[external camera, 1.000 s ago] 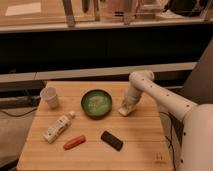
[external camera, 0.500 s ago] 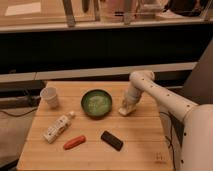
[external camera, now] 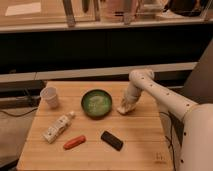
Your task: Place the white sponge in the ceramic bowl
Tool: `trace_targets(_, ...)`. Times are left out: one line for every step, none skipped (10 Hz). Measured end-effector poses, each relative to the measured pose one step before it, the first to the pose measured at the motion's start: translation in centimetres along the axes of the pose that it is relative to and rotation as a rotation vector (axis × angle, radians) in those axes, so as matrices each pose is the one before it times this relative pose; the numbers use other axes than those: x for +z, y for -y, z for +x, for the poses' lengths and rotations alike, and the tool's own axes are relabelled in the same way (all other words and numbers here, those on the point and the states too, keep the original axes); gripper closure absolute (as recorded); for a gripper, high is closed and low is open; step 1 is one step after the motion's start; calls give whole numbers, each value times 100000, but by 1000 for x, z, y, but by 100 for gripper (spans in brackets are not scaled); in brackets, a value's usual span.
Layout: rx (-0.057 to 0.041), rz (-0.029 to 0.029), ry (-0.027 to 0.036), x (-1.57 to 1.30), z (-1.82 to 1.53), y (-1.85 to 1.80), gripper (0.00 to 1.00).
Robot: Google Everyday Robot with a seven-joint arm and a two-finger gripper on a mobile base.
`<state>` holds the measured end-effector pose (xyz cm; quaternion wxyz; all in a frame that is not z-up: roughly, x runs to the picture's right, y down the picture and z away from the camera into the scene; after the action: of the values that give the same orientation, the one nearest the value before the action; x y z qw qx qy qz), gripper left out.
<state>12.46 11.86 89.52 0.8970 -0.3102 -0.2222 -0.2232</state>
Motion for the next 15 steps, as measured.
trace_targets(-121, 580, 55, -200, -39, 111, 100)
trace_targets(-377, 830, 65, -425, -131, 196, 100)
trace_targets(-200, 629, 170, -312, -101, 148, 100)
trace_targets(-79, 399, 180, -196, -60, 128, 100)
trace_targets(-125, 483, 266, -180, -111, 178, 100)
trace_targets(-99, 199, 245, -160, -131, 89, 100)
trace_targets(-41, 451, -2, -285, -79, 95, 100)
trace_targets(-21, 221, -31, -181, -38, 27, 100)
trace_targets(59, 625, -183, -345, -105, 137, 100)
trace_targets(199, 393, -247, -204, -17, 28, 100)
trace_targets(264, 388, -303, -206, 4, 41, 100)
trace_targets(546, 963, -737, -470, 57, 74, 100)
trace_targets(245, 969, -529, -554, -13, 135, 100)
trace_targets(13, 870, -306, -441, -47, 154, 100)
trace_targets(-227, 1464, -337, -712, -152, 299, 100)
